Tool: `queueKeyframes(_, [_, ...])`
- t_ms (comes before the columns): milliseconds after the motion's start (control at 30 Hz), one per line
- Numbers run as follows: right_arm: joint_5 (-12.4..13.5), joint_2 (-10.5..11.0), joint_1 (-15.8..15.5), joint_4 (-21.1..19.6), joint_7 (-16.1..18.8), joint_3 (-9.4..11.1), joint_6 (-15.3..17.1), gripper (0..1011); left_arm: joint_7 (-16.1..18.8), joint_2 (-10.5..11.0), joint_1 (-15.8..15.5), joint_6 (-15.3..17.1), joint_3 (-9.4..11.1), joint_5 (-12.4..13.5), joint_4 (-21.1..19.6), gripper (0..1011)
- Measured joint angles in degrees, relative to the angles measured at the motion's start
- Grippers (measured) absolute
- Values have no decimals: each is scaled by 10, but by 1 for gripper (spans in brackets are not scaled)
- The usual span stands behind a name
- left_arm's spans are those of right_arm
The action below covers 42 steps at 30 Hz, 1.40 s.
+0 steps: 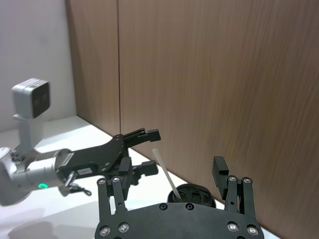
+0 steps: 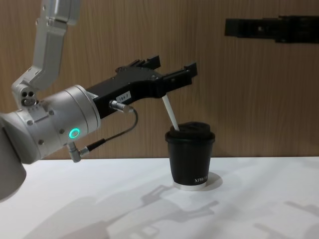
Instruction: Pick up the straw with one hand, pass it to the other hand, and insert it into the cup.
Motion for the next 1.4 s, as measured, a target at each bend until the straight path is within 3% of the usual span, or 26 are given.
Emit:
queueKeyframes(300, [11,-17,4,-22,-52,-4,65,1001,-9,3,25,-21,-6,-12,-28,1003])
queueKeyframes(633, [13,-25,6,-33,-72,-12,99,1001,-25,5,39,-33,-8,-33,-45,1003])
queueKeyframes(1400, [15,-30,7,-40,-85,-17,122,1001,-39,8,48,-37,-5,-50,-58,1003])
